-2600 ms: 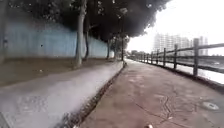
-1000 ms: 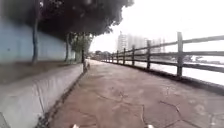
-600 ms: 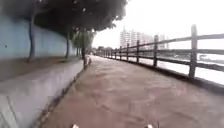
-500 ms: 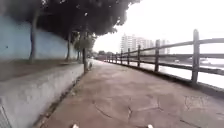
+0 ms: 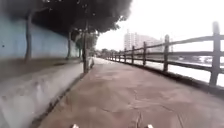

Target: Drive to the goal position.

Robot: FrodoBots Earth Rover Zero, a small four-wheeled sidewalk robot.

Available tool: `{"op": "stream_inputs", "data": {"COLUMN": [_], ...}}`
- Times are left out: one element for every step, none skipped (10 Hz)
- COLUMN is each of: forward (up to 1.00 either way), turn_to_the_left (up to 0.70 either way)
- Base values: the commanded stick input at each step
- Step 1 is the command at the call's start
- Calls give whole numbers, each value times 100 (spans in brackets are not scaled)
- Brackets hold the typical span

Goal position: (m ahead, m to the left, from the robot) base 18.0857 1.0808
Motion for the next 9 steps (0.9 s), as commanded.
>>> {"op": "stream_inputs", "data": {"forward": [100,100,100,100,100,100,100,100,100], "turn_to_the_left": [-40,-40,-40,-40,-16,0,0,0,0]}}
